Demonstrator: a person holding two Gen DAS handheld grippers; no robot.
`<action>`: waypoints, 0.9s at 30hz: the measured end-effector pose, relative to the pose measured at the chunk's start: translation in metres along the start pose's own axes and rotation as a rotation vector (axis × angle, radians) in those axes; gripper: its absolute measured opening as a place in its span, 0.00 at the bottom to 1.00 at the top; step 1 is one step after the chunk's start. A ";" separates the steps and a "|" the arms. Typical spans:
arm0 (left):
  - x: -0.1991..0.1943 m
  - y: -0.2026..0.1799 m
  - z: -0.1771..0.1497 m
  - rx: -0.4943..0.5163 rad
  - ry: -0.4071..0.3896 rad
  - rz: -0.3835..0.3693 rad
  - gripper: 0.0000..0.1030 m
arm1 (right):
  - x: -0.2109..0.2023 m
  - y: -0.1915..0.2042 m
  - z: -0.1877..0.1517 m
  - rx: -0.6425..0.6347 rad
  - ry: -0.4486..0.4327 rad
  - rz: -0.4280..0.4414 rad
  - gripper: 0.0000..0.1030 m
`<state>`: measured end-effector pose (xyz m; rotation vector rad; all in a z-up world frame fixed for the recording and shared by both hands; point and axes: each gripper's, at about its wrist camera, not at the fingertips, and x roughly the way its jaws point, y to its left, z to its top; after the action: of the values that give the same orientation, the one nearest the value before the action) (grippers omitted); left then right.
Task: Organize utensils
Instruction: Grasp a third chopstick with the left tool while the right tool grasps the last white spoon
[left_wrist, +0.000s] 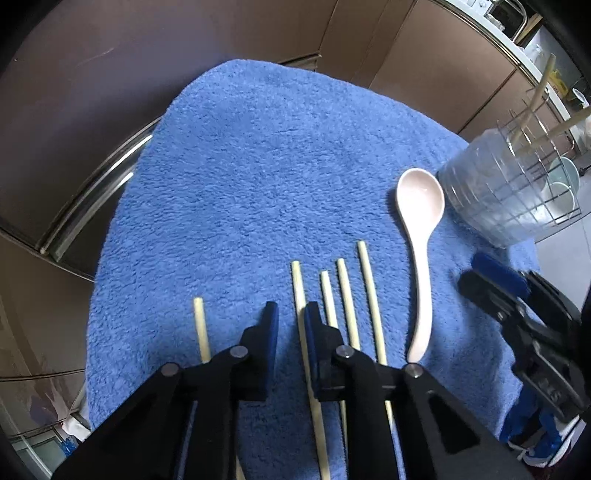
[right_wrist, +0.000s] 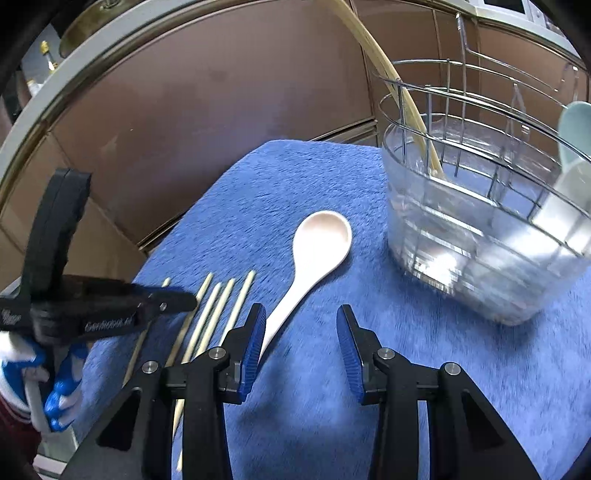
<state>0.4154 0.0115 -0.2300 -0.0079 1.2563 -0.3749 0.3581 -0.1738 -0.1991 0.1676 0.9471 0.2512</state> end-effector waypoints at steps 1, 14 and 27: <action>0.001 -0.001 0.001 0.006 0.003 -0.002 0.13 | 0.004 -0.001 0.003 0.003 0.002 -0.008 0.38; 0.007 0.005 0.013 0.014 0.058 -0.046 0.12 | 0.050 -0.005 0.029 0.020 -0.024 -0.112 0.38; 0.012 0.003 0.027 0.041 0.120 -0.029 0.14 | 0.073 -0.002 0.036 0.010 -0.019 -0.122 0.22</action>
<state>0.4445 0.0052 -0.2326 0.0320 1.3681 -0.4319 0.4286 -0.1559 -0.2354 0.1203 0.9360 0.1320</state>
